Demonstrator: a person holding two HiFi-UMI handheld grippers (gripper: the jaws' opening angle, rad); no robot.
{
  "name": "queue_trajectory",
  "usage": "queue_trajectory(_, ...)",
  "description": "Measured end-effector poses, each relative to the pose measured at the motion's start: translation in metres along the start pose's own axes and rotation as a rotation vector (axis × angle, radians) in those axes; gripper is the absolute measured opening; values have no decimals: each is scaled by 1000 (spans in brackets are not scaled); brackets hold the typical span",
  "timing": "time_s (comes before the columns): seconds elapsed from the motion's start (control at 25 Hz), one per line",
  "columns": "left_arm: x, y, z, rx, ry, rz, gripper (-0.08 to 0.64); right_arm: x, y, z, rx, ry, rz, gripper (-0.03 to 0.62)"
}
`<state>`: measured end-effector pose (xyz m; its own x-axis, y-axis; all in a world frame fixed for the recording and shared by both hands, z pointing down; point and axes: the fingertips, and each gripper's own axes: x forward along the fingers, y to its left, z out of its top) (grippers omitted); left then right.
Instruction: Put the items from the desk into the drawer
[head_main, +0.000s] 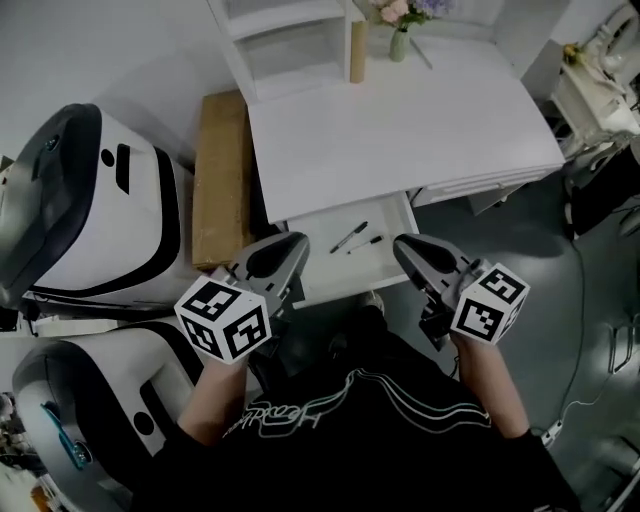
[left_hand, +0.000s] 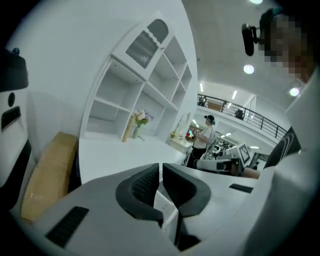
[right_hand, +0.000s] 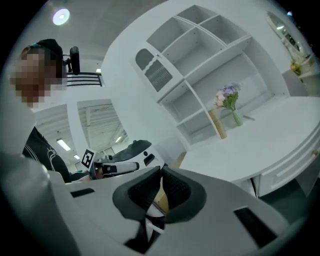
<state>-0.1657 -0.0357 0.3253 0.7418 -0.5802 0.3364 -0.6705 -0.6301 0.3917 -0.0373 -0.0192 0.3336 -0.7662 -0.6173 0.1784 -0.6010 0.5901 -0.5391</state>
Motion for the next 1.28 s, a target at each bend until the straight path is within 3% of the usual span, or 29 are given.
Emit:
queue_trajectory(0.12,-26,-20,17,-20,-66,-40,34,-1,33,14,-88,-12,12,46)
queue_trajectory(0.48,-67,-54,38,134,-122,-51,31,-8,83,32,-180,-57,27,46)
queue_trajectory(1.28,-65,-67,21,128,-88,-79,31,-9,98,24,-216,-43,28,46)
